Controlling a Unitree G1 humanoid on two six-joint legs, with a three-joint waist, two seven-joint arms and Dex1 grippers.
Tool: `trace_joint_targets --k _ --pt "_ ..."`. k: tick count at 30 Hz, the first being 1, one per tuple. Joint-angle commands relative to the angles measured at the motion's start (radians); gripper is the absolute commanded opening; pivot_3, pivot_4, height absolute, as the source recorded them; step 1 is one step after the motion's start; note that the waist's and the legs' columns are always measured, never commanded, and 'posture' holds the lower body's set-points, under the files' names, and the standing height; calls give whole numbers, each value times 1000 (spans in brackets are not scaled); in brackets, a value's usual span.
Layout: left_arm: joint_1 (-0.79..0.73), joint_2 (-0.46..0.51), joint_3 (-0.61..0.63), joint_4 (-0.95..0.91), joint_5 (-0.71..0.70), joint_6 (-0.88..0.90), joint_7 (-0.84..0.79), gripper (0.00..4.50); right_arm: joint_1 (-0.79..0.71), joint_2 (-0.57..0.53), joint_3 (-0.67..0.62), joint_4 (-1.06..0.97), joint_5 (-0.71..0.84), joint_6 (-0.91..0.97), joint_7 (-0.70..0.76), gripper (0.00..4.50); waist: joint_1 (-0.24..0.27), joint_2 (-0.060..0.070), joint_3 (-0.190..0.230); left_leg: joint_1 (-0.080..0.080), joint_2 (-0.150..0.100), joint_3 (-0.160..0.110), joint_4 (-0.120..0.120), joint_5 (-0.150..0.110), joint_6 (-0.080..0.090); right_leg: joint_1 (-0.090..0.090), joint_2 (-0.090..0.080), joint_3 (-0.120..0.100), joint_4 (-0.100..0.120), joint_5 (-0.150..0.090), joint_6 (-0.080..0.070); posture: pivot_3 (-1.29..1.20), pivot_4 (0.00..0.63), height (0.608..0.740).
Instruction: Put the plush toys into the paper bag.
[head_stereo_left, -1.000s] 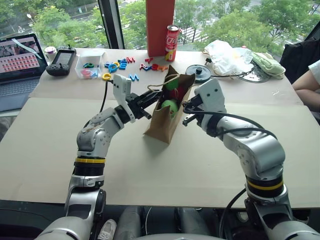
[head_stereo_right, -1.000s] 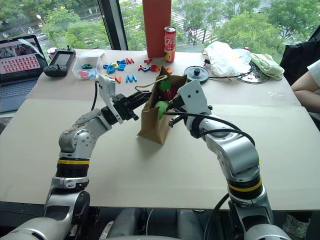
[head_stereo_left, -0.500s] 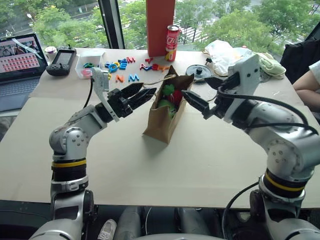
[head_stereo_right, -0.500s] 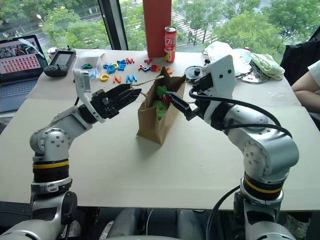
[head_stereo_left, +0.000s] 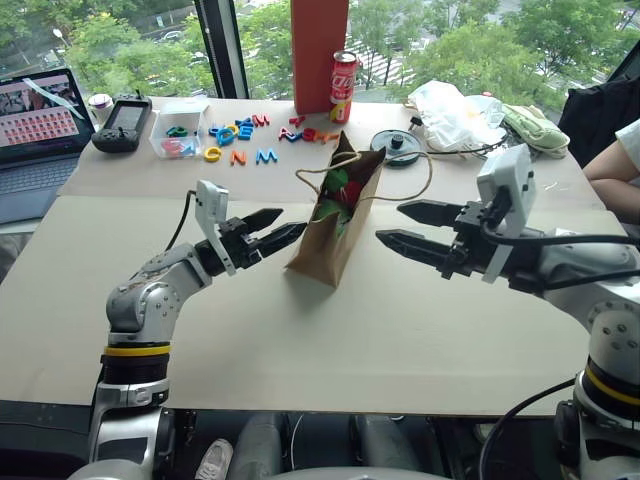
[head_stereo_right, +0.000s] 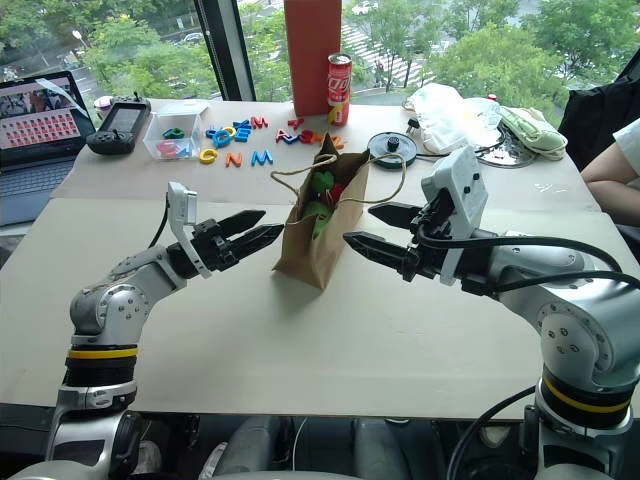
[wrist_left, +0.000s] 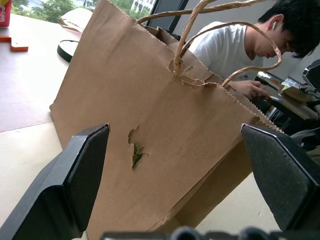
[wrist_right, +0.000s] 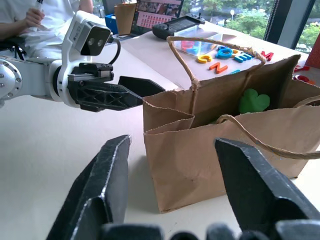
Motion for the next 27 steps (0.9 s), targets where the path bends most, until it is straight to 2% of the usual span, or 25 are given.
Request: trace_joint_targets --k 1,4,5,11,19,27 --pt "16 21 3 -7 9 -28 -30 4500 4 -11 137 55 -108 -57 -45 1247 -1 0 0 0 0 0 0 0 0 0 0 0 0 0 0 0 150 739" --pt "23 31 2 -6 12 -33 -44 4500 -43 18 256 166 -236 -83 -131 221 0 0 0 0 0 0 0 0 0 0 0 0 0 0 0 0 150 739" --pt "24 35 -3 -4 17 -38 -49 4500 -61 30 285 199 -268 -94 -147 6 0 0 0 0 0 0 1 0 0 0 0 0 0 0 0 0 150 739" --pt "17 46 -81 28 142 -164 -83 4500 -191 134 359 384 -413 -137 -246 6 1 0 0 -1 -2 1 0 0 0 -2 0 1 1 0 0 0 150 739" --pt "53 10 -169 -42 199 -208 -78 4500 -285 221 391 396 -430 -88 -254 6 2 0 0 -4 0 1 0 0 0 -4 -1 0 1 0 0 0 150 739" --pt "55 -16 -192 -65 226 -212 -33 4500 -313 315 420 433 -460 -71 -272 6 0 0 0 -3 0 1 0 0 0 -3 -1 0 2 0 0 0 150 739"
